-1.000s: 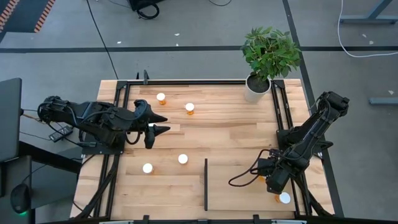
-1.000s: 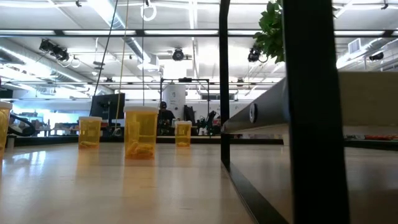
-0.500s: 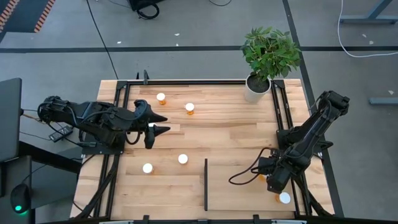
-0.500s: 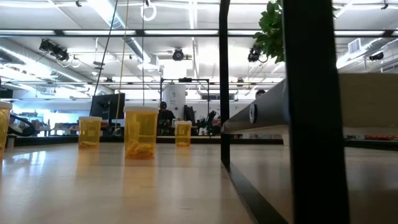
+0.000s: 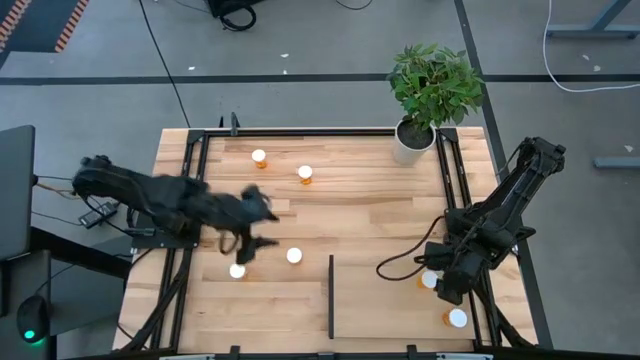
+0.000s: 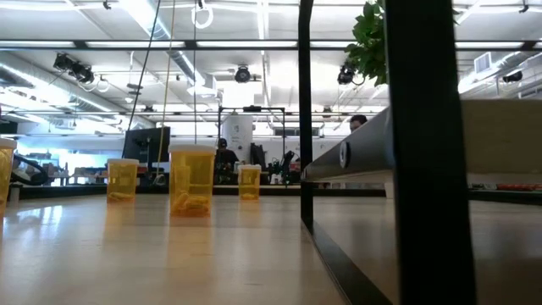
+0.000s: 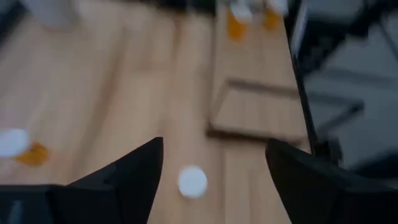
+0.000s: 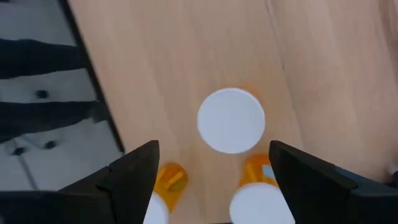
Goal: Pick and place medicine bottles onto shelf by color
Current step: Put the orange pill bottle on the shelf
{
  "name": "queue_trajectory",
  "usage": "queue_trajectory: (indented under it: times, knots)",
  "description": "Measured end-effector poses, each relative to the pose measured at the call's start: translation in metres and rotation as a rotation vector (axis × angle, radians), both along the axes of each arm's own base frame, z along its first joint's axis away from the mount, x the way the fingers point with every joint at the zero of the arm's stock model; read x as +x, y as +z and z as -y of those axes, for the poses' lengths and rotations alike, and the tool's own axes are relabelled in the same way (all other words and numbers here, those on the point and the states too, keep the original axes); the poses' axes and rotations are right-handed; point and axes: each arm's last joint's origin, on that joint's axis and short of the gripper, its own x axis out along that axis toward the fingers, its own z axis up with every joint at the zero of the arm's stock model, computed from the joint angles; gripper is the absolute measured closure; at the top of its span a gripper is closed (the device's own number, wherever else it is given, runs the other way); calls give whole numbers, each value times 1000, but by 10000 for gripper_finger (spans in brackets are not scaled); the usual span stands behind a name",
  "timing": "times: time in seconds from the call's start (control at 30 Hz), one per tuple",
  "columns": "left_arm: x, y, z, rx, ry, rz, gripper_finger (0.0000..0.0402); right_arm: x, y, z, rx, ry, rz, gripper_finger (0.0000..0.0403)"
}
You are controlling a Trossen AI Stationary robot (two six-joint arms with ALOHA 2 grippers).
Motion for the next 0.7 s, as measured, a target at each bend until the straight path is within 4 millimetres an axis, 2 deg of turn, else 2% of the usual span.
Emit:
queue_trajectory:
  times: [0.1,0.27,0.43,0.7]
  knots:
    - [21,-24,14,48,-55,-100,93,-4,6,5,35,-29,15,92]
    - [49,-65,27,113,-77,-265,52,-7,12,8,75,-69,17,92]
    - [63,-102,31,172,-73,-448,16,-7,12,8,74,-62,20,92]
    - [80,-138,36,95,-103,-575,10,-7,12,8,82,-67,24,92]
